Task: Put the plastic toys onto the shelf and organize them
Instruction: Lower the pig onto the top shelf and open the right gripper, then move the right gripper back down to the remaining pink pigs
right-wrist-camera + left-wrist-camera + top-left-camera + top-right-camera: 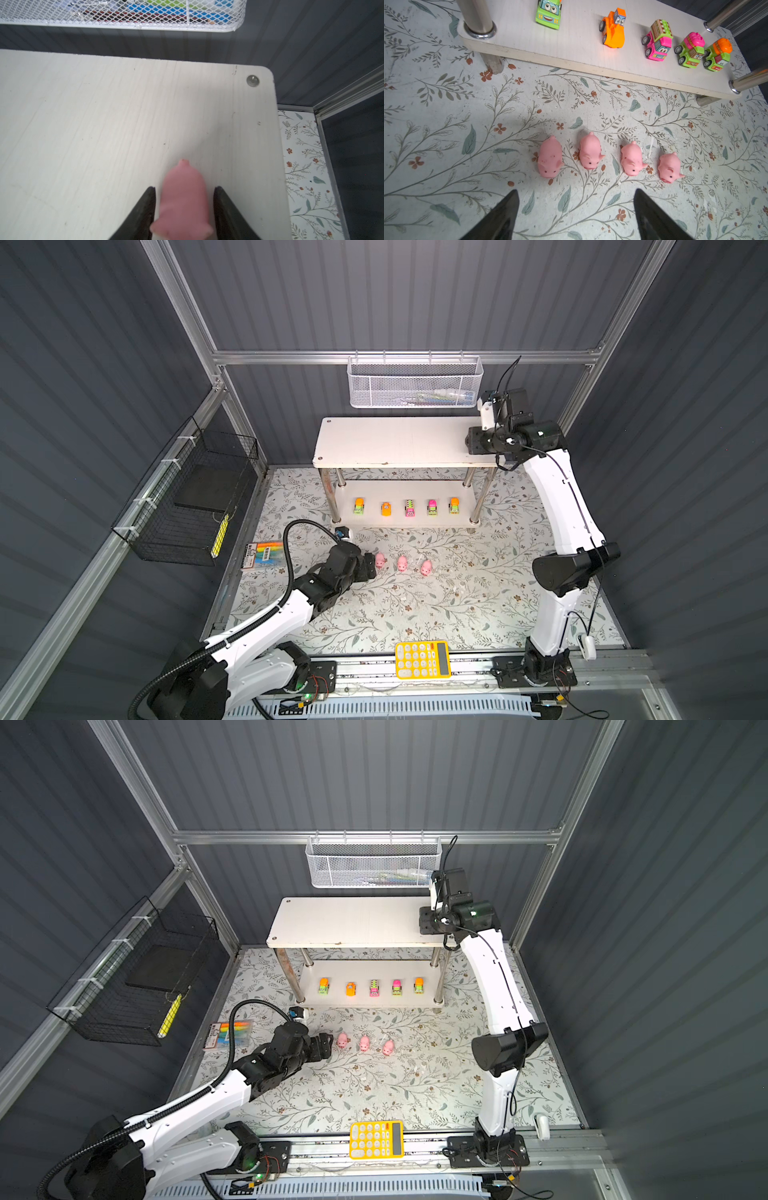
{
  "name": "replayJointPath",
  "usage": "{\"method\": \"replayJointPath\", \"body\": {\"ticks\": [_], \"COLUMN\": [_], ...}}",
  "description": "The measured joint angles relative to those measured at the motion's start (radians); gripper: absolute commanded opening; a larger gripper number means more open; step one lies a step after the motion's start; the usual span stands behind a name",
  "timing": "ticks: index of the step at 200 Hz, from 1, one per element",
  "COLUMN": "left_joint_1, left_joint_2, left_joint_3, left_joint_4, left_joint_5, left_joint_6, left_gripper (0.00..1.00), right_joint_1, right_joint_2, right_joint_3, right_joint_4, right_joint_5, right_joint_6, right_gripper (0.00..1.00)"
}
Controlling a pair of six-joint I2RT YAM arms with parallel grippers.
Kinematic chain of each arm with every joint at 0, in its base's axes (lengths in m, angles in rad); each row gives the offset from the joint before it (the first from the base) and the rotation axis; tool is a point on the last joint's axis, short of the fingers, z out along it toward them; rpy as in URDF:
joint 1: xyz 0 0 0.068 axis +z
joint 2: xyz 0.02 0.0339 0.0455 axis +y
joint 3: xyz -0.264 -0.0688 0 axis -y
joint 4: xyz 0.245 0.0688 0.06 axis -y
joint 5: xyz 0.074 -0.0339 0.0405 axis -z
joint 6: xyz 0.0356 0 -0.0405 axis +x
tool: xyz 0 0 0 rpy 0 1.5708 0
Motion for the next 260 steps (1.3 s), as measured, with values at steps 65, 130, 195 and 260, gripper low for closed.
{"method": "replayJointPath", "body": {"ticks": [65,130,195,260], "left_joint_1": [0.000,0.000,0.000,0.000], "left_joint_2": [0.011,0.027,0.055,0.105], "left_joint_3": [0.000,0.000,0.001,0.036], "left_joint_4": [0.006,0.007,0.008,0.026], "left_joint_5": [0.000,0.000,0.000,-0.004], "left_joint_6": [0.000,0.000,0.000,-0.005], "left_gripper": [0.87,0.87,0.87,0.87], "right_joint_1": [-0.001,-0.004,0.008,0.229], "right_joint_2": [-0.031,-0.280,-0.798,-1.209], "right_joint_3": [0.002,-0.136,-0.816,-1.329], "right_joint_4": [0.003,0.099,0.322,0.410], "right_joint_5": [-0.008,-0.058,-0.075,0.090], "right_joint_6": [0.006,0.016,0.046,0.197], "right_gripper": [0.67,0.72,0.73,0.73]}}
